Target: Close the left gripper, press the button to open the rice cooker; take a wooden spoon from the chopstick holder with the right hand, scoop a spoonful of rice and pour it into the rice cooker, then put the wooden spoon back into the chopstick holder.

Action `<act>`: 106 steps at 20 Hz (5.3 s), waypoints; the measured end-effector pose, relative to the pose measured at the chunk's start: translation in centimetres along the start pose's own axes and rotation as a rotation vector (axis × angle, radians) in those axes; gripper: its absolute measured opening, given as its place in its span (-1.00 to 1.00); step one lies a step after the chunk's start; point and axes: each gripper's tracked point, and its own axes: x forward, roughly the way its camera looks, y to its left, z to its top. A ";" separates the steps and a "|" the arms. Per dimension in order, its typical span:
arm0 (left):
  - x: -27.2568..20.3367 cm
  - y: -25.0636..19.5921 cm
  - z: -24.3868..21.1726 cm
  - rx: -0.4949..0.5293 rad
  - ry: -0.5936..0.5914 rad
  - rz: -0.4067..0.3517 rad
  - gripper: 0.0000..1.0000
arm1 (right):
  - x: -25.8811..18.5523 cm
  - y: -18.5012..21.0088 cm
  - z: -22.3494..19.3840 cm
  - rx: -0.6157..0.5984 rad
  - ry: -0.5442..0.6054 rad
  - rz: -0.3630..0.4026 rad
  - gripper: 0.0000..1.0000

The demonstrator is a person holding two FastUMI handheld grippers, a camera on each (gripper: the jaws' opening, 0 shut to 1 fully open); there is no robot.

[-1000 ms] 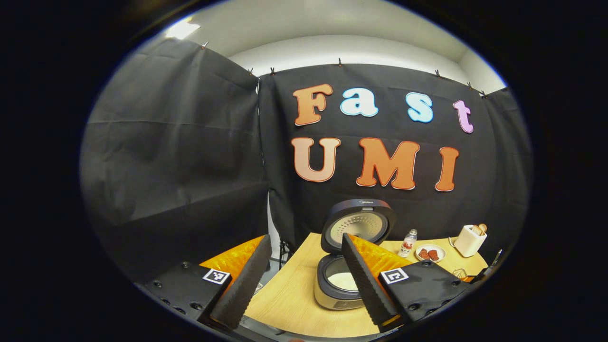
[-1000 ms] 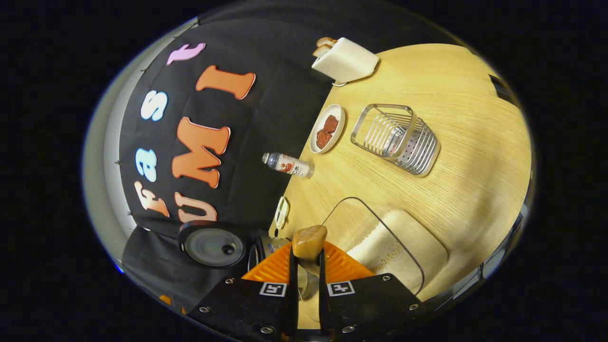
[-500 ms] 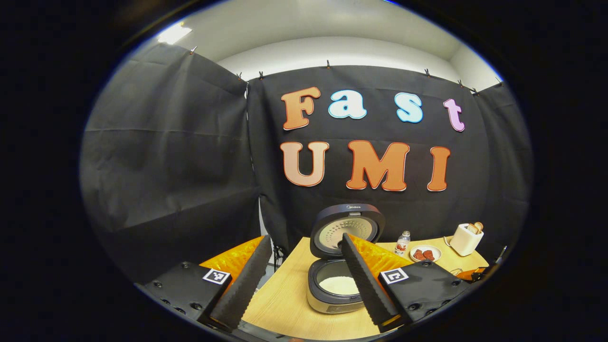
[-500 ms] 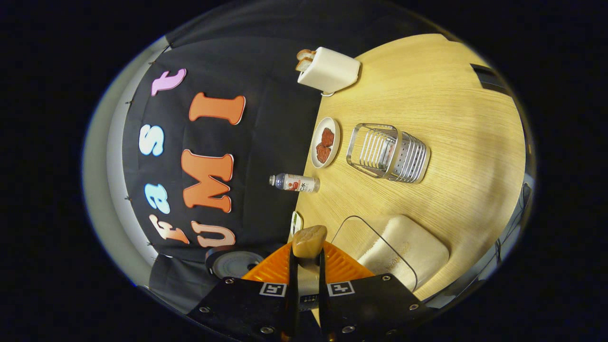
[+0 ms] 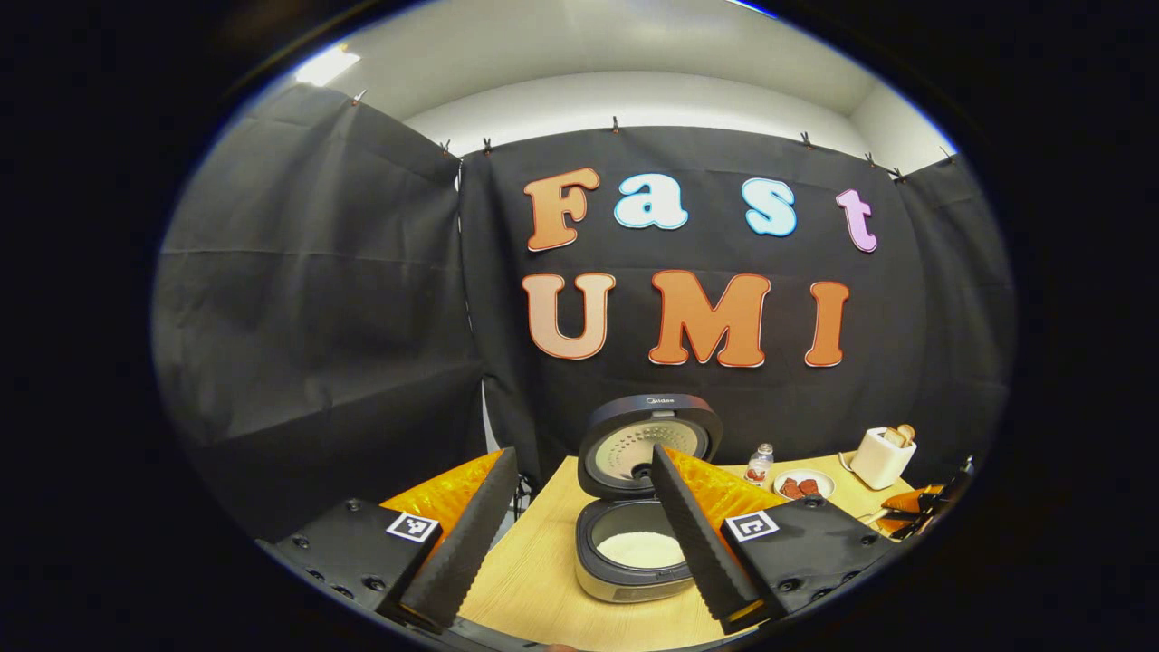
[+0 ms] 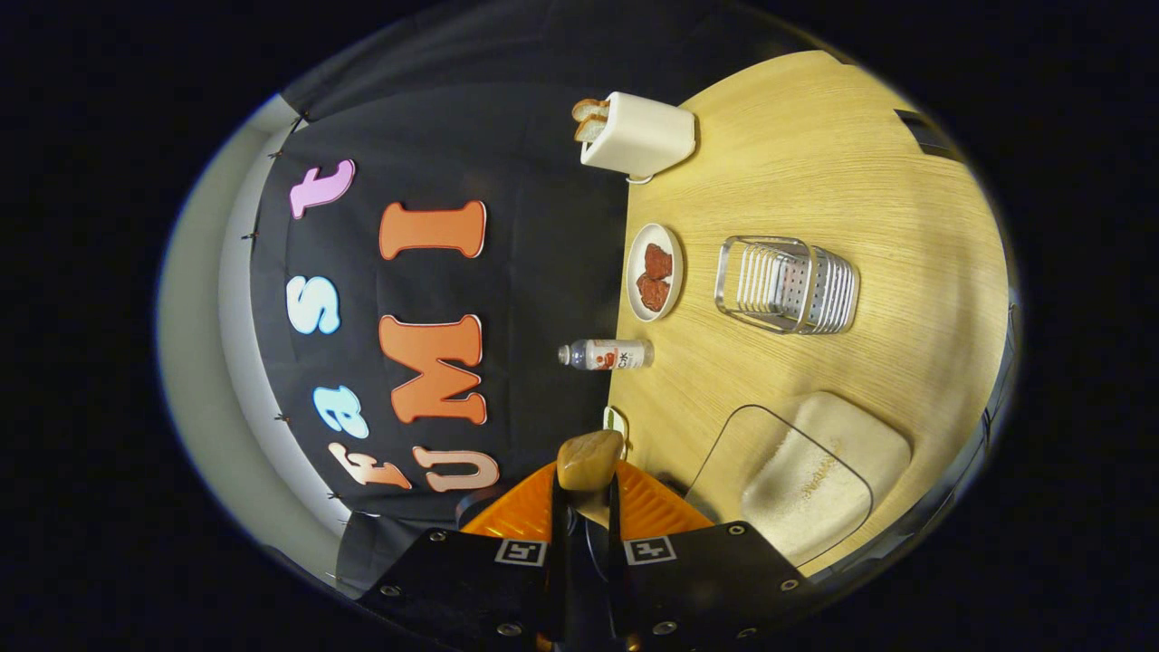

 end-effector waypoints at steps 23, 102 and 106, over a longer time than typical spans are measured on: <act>-1.0 0.0 -1.3 -0.018 0.003 -0.038 0.96 | 8.1 13.2 -9.1 -0.095 0.126 0.097 -0.66; -1.0 4.2 -4.6 -0.076 0.036 0.006 0.96 | 13.9 22.0 -20.4 -0.989 0.060 0.261 -0.67; -0.8 4.3 -4.7 -0.076 0.041 0.010 0.96 | 13.9 22.4 -21.1 -1.035 0.058 0.282 -0.67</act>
